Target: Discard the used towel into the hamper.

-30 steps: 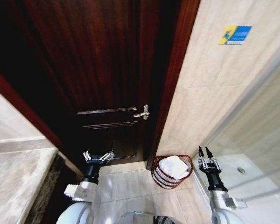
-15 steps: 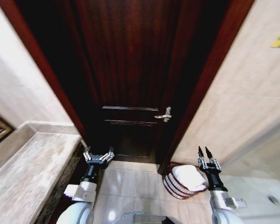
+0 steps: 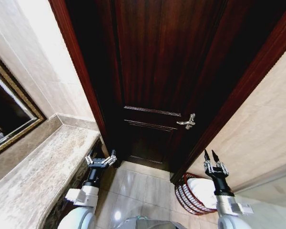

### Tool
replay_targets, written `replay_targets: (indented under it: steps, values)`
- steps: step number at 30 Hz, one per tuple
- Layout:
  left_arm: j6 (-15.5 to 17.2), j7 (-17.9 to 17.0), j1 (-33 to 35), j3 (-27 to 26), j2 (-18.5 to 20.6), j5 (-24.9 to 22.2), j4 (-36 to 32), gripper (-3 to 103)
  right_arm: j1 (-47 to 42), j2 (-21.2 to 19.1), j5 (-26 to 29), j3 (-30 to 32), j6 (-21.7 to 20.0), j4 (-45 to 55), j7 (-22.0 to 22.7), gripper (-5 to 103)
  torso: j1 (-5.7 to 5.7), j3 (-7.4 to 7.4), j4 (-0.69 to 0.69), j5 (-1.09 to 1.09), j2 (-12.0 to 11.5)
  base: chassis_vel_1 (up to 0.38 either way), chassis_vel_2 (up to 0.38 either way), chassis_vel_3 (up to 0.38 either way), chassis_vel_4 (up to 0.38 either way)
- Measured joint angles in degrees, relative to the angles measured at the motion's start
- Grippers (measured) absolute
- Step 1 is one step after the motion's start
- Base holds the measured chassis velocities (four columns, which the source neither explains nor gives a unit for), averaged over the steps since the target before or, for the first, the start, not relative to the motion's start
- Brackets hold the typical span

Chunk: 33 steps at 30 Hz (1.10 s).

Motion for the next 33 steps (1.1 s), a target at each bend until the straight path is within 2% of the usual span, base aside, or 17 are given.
replay_targets:
  steps: [1, 4, 7, 11, 33]
  values:
    - [0.00, 0.00, 0.00, 0.00, 0.00, 0.00, 0.00, 100, 0.33, 0.16, -1.98, 0.81, 0.85, -0.05, -0.16, 33, 0.00, 0.00, 0.00, -0.01, 0.00, 0.000, 0.000, 0.000, 0.000]
    - [0.00, 0.00, 0.00, 0.00, 0.01, 0.00, 0.00, 100, 0.24, 0.19, -1.84, 0.79, 0.36, 0.23, 0.06, 33, 0.00, 0.00, 0.01, 0.00, -0.01, 0.000, 0.000, 0.000, 0.000]
    - [0.00, 0.00, 0.00, 0.00, 0.00, 0.00, 0.00, 100, -1.84, -0.08, 4.66, -1.57, -4.03, 1.94, 1.40, 33, 0.00, -0.01, 0.01, -0.01, -0.01, 0.000, 0.000, 0.000, 0.000]
    - [0.00, 0.00, 0.00, 0.00, 0.00, 0.00, 0.00, 100, -3.83, -0.12, 9.09, -3.86, -6.82, 3.57, 1.70, 33, -0.01, -0.01, 0.01, -0.01, -0.02, 0.000, 0.000, 0.000, 0.000]
    - [0.00, 0.00, 0.00, 0.00, 0.00, 0.00, 0.00, 100, -3.93, 0.10, 9.92, -4.70, -6.30, 3.77, -0.21, 33, 0.00, -0.01, 0.02, -0.01, -0.05, 0.022, -0.027, -0.023, 0.027]
